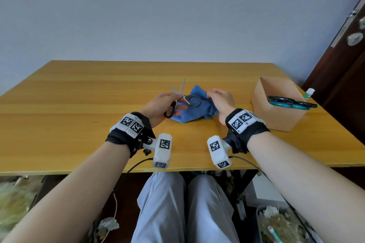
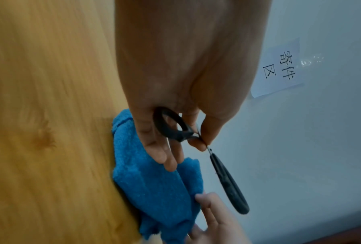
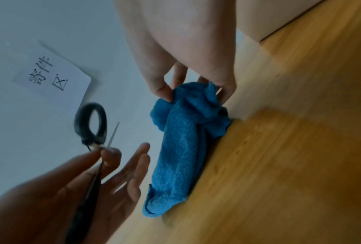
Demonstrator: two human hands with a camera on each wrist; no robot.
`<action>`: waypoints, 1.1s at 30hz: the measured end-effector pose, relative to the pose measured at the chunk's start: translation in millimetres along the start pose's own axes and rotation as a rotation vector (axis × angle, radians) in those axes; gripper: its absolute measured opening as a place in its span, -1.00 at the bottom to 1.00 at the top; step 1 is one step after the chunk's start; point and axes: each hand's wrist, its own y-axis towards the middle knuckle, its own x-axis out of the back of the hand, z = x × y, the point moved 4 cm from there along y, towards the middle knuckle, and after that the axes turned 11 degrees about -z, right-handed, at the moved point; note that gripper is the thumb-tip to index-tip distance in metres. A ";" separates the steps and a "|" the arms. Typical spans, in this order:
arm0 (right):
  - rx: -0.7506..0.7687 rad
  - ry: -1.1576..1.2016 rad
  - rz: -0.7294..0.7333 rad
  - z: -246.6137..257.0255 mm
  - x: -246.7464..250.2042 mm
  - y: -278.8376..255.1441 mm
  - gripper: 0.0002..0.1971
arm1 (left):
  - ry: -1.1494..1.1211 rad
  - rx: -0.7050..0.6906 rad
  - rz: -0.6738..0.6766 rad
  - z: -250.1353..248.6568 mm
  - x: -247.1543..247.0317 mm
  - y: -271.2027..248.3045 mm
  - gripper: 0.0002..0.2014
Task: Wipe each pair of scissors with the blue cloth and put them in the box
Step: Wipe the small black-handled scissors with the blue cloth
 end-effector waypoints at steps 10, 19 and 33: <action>0.102 -0.043 0.353 12.9 -30.9 -25.8 -0.74 | -0.264 0.067 -0.047 -8.2 5.4 4.7 -0.80; 0.215 -0.343 0.358 12.6 -29.9 -30.6 -0.68 | -0.438 -0.001 -0.095 -28.5 15.8 13.8 -0.82; 0.237 -0.515 0.027 17.6 -10.4 0.4 -0.86 | -0.600 -0.169 -0.177 -81.9 27.0 -4.1 -0.71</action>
